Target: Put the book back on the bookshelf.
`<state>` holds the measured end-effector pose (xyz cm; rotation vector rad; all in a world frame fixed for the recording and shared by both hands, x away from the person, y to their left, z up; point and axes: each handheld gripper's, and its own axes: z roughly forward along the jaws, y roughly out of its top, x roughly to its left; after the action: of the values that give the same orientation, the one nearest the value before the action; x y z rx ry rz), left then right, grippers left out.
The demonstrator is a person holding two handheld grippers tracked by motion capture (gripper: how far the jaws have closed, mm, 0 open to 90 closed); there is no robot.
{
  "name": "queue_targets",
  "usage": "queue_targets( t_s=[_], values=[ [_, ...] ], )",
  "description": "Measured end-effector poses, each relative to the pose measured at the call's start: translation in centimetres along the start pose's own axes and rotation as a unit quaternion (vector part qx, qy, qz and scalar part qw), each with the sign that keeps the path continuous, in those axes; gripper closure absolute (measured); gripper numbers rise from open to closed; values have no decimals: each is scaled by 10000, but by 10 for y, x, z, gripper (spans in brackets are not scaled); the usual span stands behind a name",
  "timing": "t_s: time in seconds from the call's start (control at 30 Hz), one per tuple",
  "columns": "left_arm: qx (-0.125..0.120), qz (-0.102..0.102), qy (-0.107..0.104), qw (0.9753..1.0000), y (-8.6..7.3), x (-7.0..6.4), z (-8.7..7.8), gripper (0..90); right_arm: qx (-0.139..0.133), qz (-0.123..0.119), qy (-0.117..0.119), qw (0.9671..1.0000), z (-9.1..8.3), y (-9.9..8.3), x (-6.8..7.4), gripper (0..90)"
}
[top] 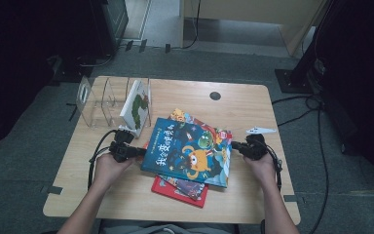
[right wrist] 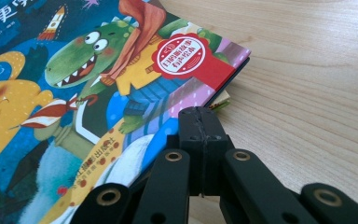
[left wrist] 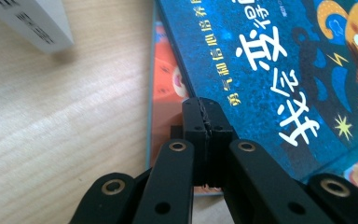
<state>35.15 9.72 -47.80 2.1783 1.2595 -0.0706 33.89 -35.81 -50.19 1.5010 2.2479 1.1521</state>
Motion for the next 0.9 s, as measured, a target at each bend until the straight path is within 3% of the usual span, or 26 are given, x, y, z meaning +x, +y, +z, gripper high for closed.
queue_targets(
  t_s=[0.33,0.5,0.77,0.9],
  values=[
    [123,-89,-177,9997,-8,-6,-3,900,12,-4,45,10000,1,3,1,900],
    [152,-21,-223,9996,-10,-11,-5,900,-1,-3,35,10000,2,4,-1,900],
    [48,-74,-38,10000,-2,-2,-8,830,40,-29,63,10000,1,3,-1,900],
    [-14,-178,-68,9998,2,6,-9,793,88,-34,87,9999,-1,1,1,900]
  ],
)
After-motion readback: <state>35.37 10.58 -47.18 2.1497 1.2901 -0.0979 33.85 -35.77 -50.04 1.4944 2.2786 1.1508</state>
